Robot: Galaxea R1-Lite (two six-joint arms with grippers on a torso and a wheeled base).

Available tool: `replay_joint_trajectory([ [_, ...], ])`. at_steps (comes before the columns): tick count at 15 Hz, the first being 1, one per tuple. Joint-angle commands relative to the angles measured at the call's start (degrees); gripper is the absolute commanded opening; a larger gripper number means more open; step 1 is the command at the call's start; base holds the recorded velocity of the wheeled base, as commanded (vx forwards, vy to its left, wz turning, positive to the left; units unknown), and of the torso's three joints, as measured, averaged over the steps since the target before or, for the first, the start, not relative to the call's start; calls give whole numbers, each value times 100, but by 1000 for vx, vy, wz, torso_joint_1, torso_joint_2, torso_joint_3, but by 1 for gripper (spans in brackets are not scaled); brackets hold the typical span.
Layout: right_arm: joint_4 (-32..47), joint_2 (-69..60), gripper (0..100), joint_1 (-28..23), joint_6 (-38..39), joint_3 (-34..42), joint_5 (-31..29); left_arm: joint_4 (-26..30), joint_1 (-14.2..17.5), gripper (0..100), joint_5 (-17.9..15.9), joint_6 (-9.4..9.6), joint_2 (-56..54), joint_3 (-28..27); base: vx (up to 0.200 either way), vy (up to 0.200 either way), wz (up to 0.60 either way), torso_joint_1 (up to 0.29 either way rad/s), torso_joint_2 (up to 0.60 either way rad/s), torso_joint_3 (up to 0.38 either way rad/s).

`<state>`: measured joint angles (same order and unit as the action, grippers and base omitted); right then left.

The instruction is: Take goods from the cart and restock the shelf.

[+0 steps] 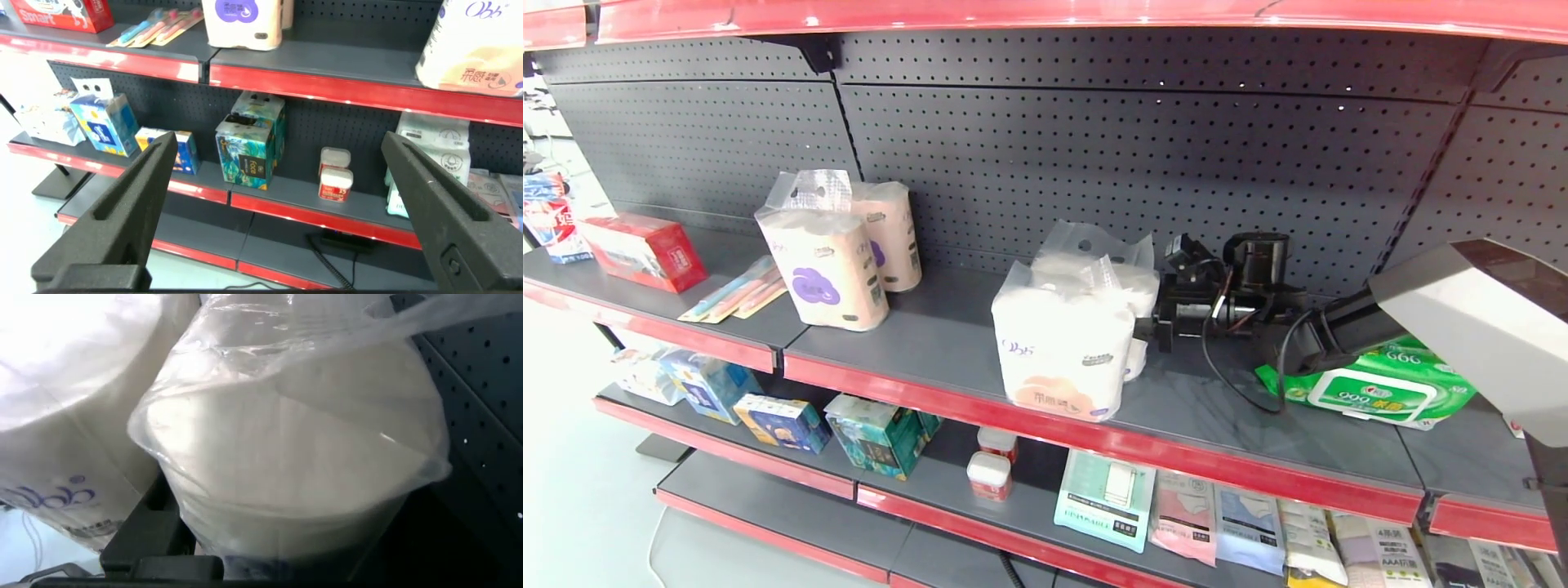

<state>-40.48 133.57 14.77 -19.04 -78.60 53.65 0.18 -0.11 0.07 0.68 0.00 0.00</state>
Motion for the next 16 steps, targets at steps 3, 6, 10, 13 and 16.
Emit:
replay_joint_trajectory([
  [3,6,46,0,-98,6,-15,-13,-1,2,100,1,2,0,0,0,0,0,0,0,0],
  [6,6,81,0,-177,225,-85,-259,-1,2,100,1,2,0,0,0,0,0,0,0,0],
  [10,6,178,0,-168,726,-366,-663,-1,-7,100,1,2,0,0,0,0,0,0,0,0],
  [13,6,213,0,-273,700,-384,-733,-1,2,100,1,2,0,0,0,0,0,0,0,0],
  [16,6,248,0,-282,603,-331,-733,-1,2,100,1,2,0,0,0,0,0,0,0,0],
])
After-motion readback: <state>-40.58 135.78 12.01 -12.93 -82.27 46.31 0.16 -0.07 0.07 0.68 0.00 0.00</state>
